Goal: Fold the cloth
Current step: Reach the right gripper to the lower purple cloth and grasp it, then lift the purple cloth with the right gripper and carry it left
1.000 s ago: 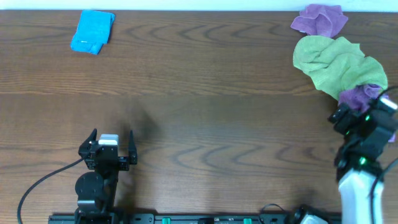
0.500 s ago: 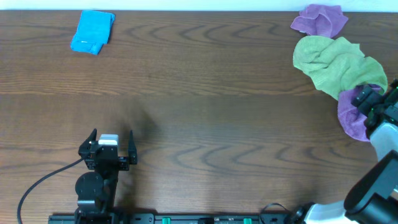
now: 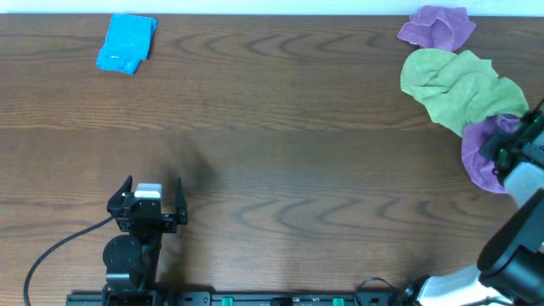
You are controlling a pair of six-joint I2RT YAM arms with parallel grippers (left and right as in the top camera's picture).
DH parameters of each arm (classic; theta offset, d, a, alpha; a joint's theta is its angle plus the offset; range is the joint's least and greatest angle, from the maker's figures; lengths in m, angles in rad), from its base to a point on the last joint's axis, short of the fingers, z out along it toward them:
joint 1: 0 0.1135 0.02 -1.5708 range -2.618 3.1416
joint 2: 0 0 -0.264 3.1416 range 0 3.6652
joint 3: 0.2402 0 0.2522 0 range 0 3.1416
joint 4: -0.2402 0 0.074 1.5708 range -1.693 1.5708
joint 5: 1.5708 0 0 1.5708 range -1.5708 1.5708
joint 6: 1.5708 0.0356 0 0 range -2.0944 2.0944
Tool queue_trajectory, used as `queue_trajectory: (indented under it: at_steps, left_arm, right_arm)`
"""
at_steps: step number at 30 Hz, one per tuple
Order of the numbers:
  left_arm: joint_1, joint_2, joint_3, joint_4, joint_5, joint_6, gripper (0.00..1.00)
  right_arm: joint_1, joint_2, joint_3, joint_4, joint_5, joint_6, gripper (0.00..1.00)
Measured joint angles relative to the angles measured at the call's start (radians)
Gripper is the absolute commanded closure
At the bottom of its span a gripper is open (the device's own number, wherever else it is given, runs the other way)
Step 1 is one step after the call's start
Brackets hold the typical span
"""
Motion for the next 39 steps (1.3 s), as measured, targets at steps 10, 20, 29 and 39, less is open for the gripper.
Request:
queue_trajectory:
  at_steps: [10, 20, 29, 39]
  left_arm:
    - [0.0, 0.0, 0.0, 0.0, 0.0, 0.0, 0.05]
    - [0.0, 0.0, 0.0, 0.0, 0.0, 0.0, 0.05]
    - [0.0, 0.0, 0.0, 0.0, 0.0, 0.0, 0.05]
    - [0.0, 0.0, 0.0, 0.0, 0.0, 0.0, 0.05]
  right_arm:
    - [0.101, -0.308, 0.117, -0.142, -0.064, -0.008, 0.99]
    - [0.42, -0.521, 0.156, -0.198, -0.183, -0.026, 0.99]
    - [0.692, -0.555, 0.156, -0.252, -0.317, -0.026, 0.99]
    - [0.968, -0.555, 0.156, -0.193, -0.365, -0.01, 0.99]
